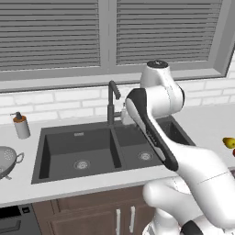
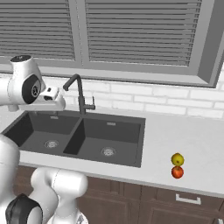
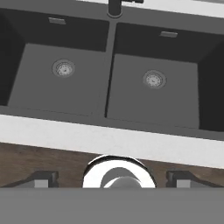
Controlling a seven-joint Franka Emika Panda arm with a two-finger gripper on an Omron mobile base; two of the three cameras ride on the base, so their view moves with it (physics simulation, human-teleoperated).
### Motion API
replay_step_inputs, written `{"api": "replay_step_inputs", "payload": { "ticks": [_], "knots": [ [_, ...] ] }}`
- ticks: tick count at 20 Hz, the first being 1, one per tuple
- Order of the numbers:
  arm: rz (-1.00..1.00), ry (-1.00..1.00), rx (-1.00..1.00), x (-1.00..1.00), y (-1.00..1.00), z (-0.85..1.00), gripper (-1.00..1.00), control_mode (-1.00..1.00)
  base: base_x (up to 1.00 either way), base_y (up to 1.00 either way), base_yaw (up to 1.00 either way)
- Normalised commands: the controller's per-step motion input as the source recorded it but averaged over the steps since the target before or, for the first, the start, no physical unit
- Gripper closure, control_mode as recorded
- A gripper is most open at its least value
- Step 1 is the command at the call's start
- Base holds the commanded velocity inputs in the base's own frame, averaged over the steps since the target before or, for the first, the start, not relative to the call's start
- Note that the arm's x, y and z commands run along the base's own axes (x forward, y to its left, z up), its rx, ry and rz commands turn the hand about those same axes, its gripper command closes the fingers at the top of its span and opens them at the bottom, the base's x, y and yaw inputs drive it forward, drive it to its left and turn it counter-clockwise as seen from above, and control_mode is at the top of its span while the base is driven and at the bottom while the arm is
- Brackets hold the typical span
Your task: Put the colander in the sink, put the pear, apple in the colander, and turn on the sink faucet and pour water over the colander.
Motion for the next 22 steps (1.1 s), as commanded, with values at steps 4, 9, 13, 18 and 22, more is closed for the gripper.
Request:
{"api": "replay_step_inputs", "payload": {
  "ticks": [4, 9, 13, 18, 22],
  "knots": [
    [0.04, 0.0, -0.01, -0.46, 1.0, -0.11, -1.0, -1.0, 0.0, 0.0, 0.0],
    [0.01, 0.0, 0.0, -0.21, 0.99, -0.04, -1.0, -1.0, 0.0, 0.0, 0.0],
    [0.0, 0.0, 0.0, 0.0, 1.0, -0.01, -1.0, -1.0, 0.0, 0.0, 0.0],
    [0.0, 0.0, 0.04, 0.14, 0.9, -0.06, -1.0, -1.0, 0.0, 0.0, 0.0],
    [0.0, 0.0, 0.12, 0.19, 0.63, -0.16, -1.0, -1.0, 0.0, 0.0, 0.0]
  ]
}}
